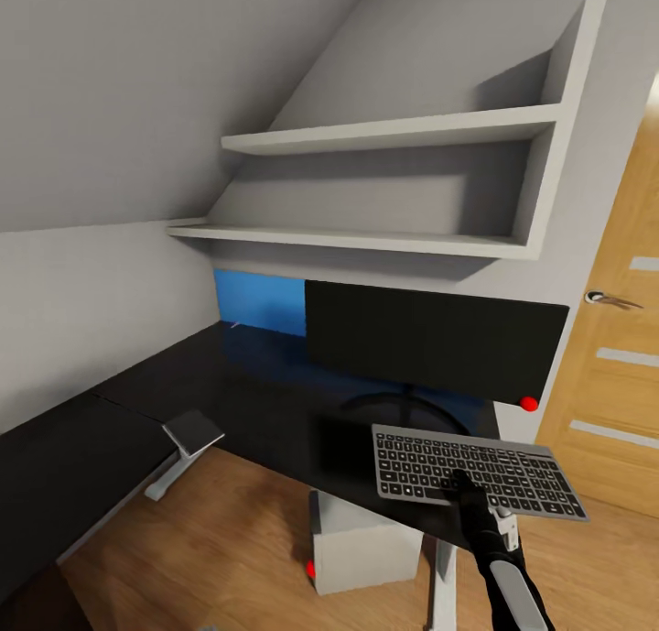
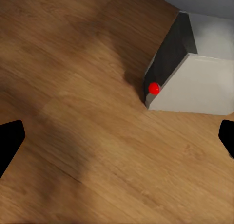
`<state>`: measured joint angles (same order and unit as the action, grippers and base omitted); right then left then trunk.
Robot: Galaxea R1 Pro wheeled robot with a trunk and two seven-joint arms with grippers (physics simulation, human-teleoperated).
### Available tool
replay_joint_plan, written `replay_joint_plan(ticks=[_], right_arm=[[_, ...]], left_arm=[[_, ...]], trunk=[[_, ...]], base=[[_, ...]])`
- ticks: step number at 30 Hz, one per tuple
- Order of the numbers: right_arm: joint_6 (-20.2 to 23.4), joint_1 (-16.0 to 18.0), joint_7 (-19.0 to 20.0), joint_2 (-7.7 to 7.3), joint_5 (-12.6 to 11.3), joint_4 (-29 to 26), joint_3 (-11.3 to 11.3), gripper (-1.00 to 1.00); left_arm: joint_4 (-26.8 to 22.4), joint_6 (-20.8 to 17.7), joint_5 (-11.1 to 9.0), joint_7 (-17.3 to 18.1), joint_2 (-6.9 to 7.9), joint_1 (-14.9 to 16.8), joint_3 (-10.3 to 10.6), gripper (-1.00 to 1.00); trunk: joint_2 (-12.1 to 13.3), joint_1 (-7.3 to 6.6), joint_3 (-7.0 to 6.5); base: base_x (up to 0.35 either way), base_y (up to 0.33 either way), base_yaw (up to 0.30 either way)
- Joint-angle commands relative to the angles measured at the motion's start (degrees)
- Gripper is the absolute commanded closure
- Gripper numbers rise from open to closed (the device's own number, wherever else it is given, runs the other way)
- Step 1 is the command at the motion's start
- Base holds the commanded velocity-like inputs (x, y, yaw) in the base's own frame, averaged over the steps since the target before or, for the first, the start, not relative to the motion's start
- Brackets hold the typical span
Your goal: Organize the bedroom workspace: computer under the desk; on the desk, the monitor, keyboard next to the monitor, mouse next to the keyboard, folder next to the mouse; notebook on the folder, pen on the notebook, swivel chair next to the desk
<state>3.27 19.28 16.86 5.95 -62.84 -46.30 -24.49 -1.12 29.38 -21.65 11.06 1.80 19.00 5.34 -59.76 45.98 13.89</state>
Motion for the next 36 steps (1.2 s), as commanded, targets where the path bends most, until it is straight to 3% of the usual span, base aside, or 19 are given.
replay_joint_plan(ticks=[1, 19, 36], right_arm=[[0.39, 0.06, 0.19, 0.04, -0.56, 0.01, -0.17, 1.00], [0.16, 0.06, 0.65, 0.15, -0.63, 2.41, -0.12, 1.00], [-0.45, 0.06, 0.67, 0.59, -0.48, 2.69, -0.19, 1.00]], left_arm=[[0.06, 0.15, -0.61, 0.28, 0.02, 0.05, 0.46, -1.00], [0.06, -0.01, -0.58, 0.28, -0.04, 0.03, 0.46, -1.00], [0.06, -0.02, -0.58, 0.28, -0.04, 0.06, 0.46, -1.00]], trunk=[[-0.05, 0.00, 0.08], [-0.05, 0.00, 0.08], [-0.05, 0.00, 0.13]], base=[[0.000, 0.013, -0.003], [0.145, 0.001, 0.000], [0.011, 0.000, 0.000]])
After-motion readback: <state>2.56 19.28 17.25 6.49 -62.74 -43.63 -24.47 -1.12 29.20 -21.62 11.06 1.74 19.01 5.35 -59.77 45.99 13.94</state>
